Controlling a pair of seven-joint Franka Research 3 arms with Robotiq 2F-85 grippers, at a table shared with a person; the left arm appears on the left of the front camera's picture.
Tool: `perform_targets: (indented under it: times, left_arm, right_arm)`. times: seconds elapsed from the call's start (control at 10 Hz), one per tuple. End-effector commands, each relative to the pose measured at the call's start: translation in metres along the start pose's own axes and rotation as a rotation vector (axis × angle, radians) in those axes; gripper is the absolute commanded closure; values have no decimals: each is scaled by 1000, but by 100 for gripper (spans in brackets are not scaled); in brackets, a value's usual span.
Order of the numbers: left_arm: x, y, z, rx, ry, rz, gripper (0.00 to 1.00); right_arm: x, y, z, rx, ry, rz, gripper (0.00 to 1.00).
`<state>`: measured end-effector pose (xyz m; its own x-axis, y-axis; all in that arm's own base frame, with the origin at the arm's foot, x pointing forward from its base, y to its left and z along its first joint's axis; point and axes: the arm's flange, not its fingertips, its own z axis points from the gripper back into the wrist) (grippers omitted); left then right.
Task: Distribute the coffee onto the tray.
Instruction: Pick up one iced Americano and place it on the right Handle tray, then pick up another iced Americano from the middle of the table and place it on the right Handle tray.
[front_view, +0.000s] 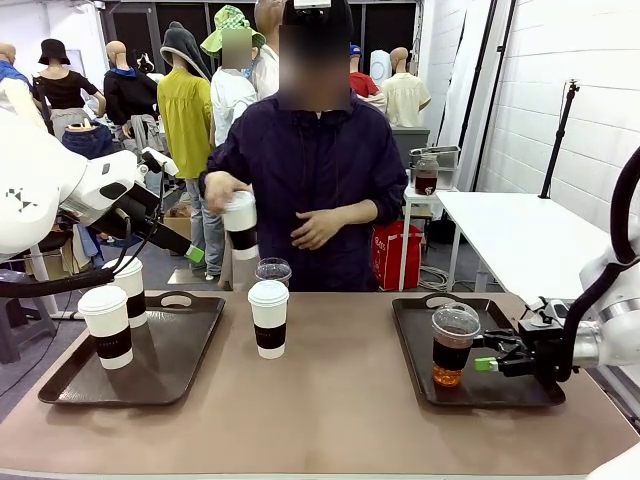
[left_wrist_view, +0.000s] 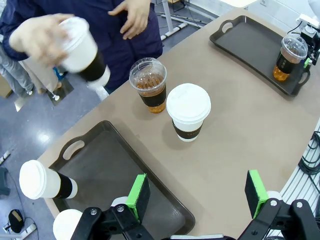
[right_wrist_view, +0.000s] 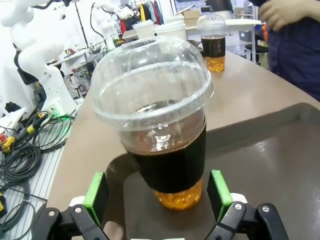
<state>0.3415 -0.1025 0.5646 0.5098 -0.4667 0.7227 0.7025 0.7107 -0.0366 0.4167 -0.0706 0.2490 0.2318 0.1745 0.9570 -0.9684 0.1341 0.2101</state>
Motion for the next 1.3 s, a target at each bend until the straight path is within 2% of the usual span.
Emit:
perform_targets:
  times: [0.0,0.2,0.9,1.2]
  left_arm:
    - [-1,2,0,-8,-2,3,0]
    - [-1,2,0,-8,-2,3,0]
    - [-1,2,0,-8,-2,3,0]
    - [-1,2,0,-8,-2,3,0]
  right_arm:
    - [1,14,10,-19,-8,-15,0]
    - [-1,4,7,-17,-4,-4,0]
    - [-2,6,9,-22,-7,-7,0]
    - [21,-22,34,-33,8,16,0]
